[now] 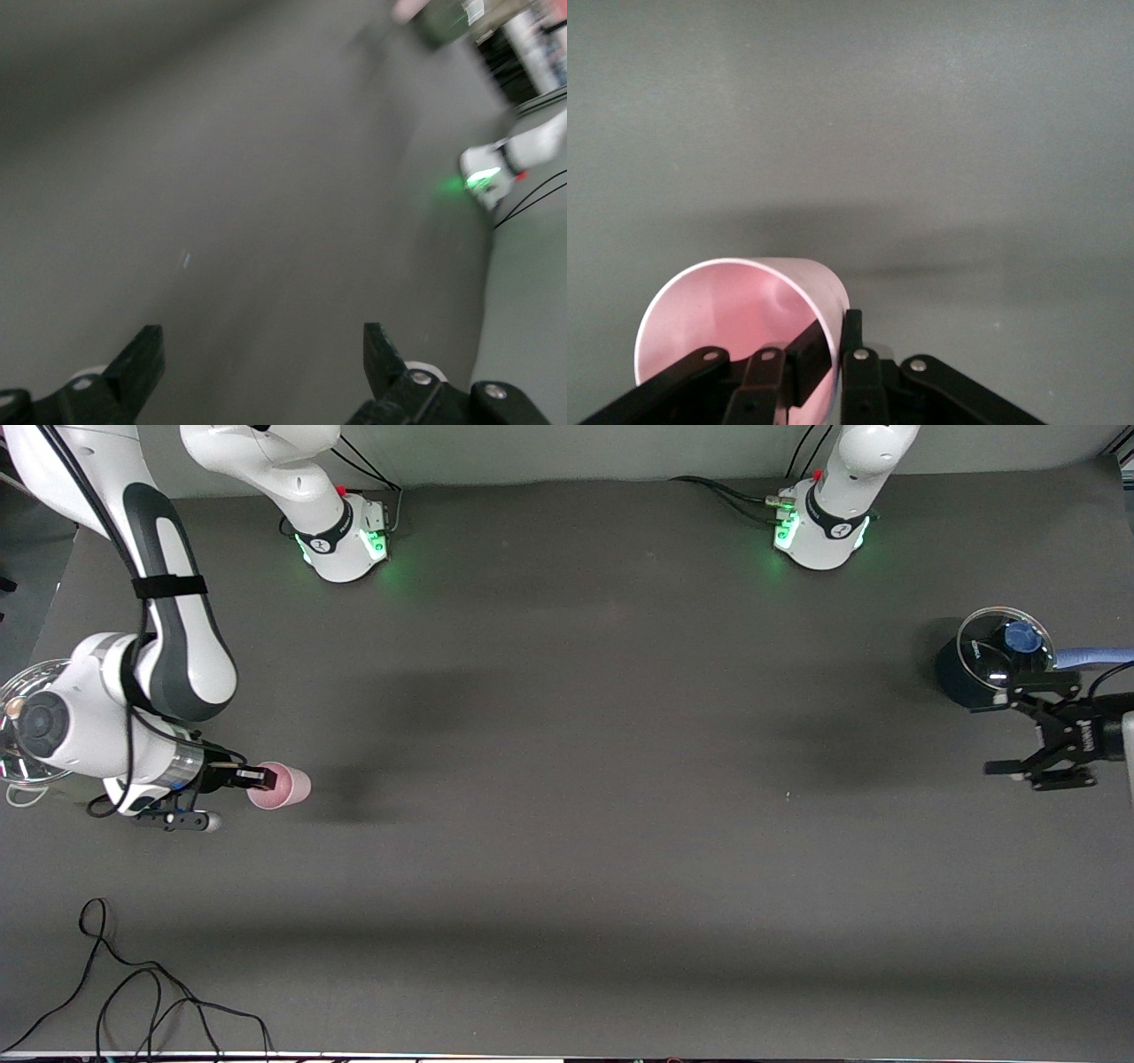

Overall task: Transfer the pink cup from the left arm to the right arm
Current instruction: 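Carry the cup with the right gripper while the left gripper withdraws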

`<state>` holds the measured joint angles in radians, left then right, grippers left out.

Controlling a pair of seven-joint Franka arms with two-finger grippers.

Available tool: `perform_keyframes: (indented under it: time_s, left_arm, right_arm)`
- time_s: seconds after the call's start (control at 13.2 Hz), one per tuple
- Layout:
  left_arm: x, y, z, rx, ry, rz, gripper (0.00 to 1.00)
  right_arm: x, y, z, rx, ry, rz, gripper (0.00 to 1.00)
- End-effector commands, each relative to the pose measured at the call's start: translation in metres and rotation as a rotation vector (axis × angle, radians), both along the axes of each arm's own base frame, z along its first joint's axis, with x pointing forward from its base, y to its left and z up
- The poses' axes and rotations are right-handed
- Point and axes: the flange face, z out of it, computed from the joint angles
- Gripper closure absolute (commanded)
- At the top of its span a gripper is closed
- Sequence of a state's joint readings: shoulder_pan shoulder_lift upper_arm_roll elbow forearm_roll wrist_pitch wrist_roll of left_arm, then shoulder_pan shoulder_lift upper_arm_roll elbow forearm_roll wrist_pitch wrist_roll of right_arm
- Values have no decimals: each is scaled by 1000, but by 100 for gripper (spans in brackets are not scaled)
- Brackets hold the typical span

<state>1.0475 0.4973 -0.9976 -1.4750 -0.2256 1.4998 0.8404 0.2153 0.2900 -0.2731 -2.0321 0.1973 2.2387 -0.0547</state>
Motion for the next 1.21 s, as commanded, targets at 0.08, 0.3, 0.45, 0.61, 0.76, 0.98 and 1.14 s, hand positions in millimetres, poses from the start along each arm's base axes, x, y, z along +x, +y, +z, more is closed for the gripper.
perform_keyframes:
  time_s: [0.08,0.3,0.45,0.61,0.76,0.98,1.14]
  left_arm:
    - [-5,-66,58,375,64,88,0]
    - [-15,-104,71,579,83,85,0]
    - [-19,-113,80,644,85,150,0]
    - [-19,-111,84,724,61,164,0]
    - [-21,-110,83,761,116,310,0]
    - [-19,-114,85,795,172,569,0]
    - [-19,-118,88,796,156,593,0]
  right_arm:
    - [-15,0,-34,-20,-63,1,100]
    - [-15,1,-45,-27,-60,2,100]
    - [-15,2,-45,-27,-60,2,54]
    - [-15,2,-45,-27,-59,3,50]
    - [-16,3,-41,-23,-60,2,50]
    - [-16,6,1,12,-67,-1,23]
    - [-20,8,53,53,-62,7,5]
